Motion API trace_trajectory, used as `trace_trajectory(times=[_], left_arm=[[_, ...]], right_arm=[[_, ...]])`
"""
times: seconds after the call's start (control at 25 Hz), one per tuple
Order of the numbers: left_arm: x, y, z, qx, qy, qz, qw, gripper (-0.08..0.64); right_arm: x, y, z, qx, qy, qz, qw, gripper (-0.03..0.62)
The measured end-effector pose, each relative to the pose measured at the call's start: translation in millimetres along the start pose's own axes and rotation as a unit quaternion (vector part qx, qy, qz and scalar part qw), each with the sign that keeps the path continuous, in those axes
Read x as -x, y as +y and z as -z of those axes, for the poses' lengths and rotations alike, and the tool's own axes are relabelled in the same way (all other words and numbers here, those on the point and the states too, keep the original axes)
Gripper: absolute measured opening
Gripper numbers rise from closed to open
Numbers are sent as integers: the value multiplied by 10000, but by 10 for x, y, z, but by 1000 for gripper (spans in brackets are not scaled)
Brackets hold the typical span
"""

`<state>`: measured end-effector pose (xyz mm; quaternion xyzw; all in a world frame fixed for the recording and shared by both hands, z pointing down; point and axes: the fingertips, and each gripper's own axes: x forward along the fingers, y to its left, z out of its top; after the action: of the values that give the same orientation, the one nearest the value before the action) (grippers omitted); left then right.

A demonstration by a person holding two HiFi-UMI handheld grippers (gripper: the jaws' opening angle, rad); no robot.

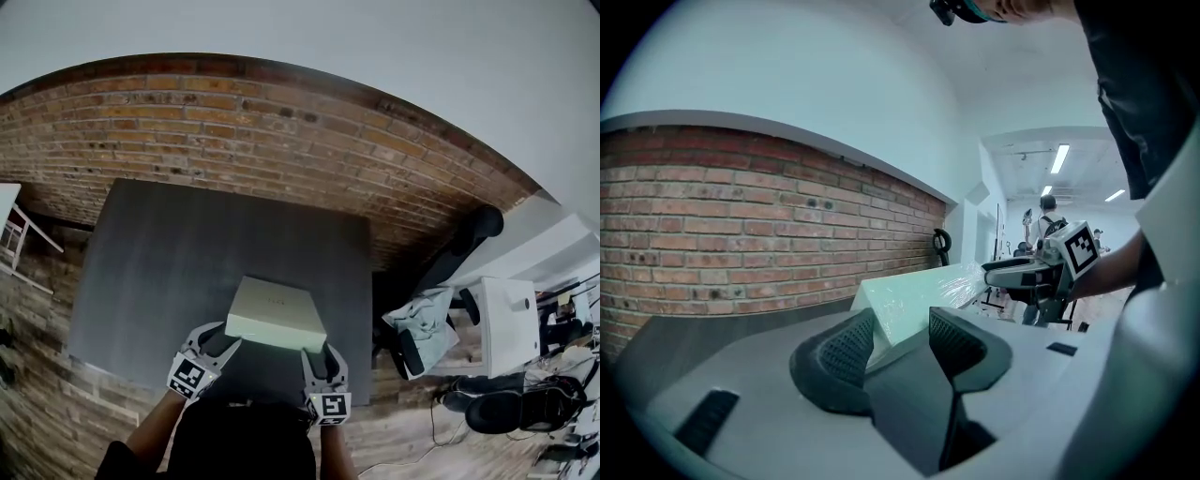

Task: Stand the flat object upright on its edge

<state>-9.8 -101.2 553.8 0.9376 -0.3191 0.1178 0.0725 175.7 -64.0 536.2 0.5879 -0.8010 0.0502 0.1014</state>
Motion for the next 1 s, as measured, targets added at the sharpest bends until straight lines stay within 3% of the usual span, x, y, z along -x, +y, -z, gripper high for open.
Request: trace_trajectory(times=[0.44,1.0], left_arm=[[-376,-66,-408,630,317,284,9971,199],[-1037,-183,-685,1165,1020,237,9877,195]], right_arm=[[-69,-588,-403,-735,83,311,9968,190],[-264,-1348,-481,-1047,769,257,9912,178]])
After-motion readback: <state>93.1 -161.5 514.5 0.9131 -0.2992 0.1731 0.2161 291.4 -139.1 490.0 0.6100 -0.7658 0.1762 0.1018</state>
